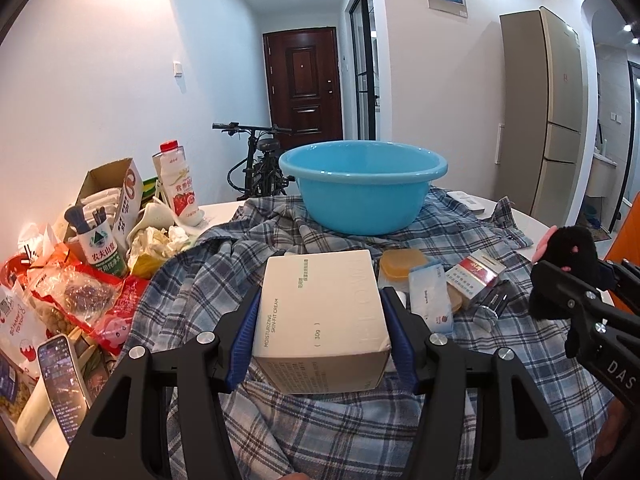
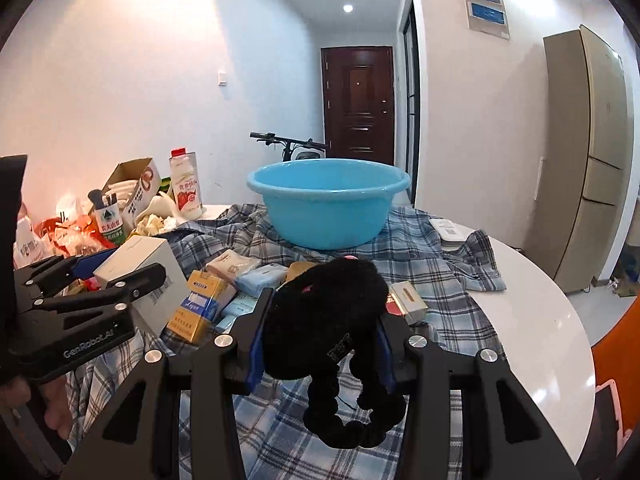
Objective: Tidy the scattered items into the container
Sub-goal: 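Carry the black plush toy with the right gripper while the left carries the white box toward the basin, then open the right gripper over the basin while the left lowers the white box in and opens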
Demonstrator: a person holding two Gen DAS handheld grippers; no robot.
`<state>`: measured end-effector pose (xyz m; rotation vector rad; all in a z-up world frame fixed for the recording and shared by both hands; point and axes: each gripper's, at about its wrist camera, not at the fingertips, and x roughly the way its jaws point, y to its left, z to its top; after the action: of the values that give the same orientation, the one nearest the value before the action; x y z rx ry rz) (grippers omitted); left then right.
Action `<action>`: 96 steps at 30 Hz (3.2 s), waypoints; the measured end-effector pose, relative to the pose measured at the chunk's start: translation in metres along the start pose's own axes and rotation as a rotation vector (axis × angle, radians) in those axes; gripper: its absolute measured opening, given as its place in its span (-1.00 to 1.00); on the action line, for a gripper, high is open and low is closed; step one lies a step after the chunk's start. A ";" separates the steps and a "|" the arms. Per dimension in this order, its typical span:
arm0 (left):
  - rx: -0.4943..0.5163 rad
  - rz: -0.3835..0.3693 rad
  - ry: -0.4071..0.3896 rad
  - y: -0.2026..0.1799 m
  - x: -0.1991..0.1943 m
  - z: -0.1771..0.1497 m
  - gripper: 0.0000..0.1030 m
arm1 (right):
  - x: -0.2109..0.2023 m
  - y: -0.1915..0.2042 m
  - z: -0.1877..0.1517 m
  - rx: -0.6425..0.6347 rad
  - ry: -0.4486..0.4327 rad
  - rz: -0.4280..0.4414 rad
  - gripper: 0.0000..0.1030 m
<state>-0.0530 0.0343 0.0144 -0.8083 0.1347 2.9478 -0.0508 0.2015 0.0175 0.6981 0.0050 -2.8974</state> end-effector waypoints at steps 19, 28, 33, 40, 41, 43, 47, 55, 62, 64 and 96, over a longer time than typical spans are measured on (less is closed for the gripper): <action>0.015 -0.018 -0.094 -0.002 0.012 0.118 0.10 | 0.048 -0.022 0.125 0.024 -0.049 0.100 -0.09; 0.017 -0.064 -0.061 -0.006 0.067 0.159 0.08 | 0.116 -0.022 0.169 0.011 -0.002 0.114 -0.09; 0.023 -0.040 -0.066 -0.009 0.098 0.176 0.08 | 0.154 -0.023 0.180 0.000 0.017 0.103 -0.09; -0.022 -0.048 -0.025 -0.004 0.140 0.181 0.08 | 0.203 -0.030 0.174 0.007 0.060 0.090 -0.09; -0.021 -0.045 -0.020 -0.005 0.144 0.179 0.08 | 0.209 -0.031 0.171 0.006 0.069 0.084 -0.09; -0.023 -0.032 -0.020 -0.005 0.150 0.177 0.08 | 0.218 -0.033 0.167 0.013 0.086 0.092 -0.09; -0.030 -0.037 -0.013 -0.004 0.155 0.173 0.08 | 0.228 -0.038 0.162 0.024 0.107 0.105 -0.09; -0.049 -0.018 -0.010 0.004 0.166 0.177 0.08 | 0.227 -0.028 0.159 -0.080 0.076 0.001 0.99; -0.060 -0.026 -0.008 0.013 0.171 0.178 0.08 | 0.202 -0.038 0.171 -0.095 0.023 -0.059 1.00; -0.057 -0.029 -0.002 0.013 0.174 0.178 0.08 | 0.196 -0.046 0.176 -0.076 0.018 -0.076 1.00; -0.015 -0.015 -0.002 -0.008 0.210 0.166 0.99 | 0.196 -0.068 0.186 0.095 0.000 -0.024 1.00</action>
<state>-0.3155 0.0716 0.0486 -0.8053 0.1054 2.9388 -0.3177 0.2308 0.0922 0.7180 -0.1257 -2.9371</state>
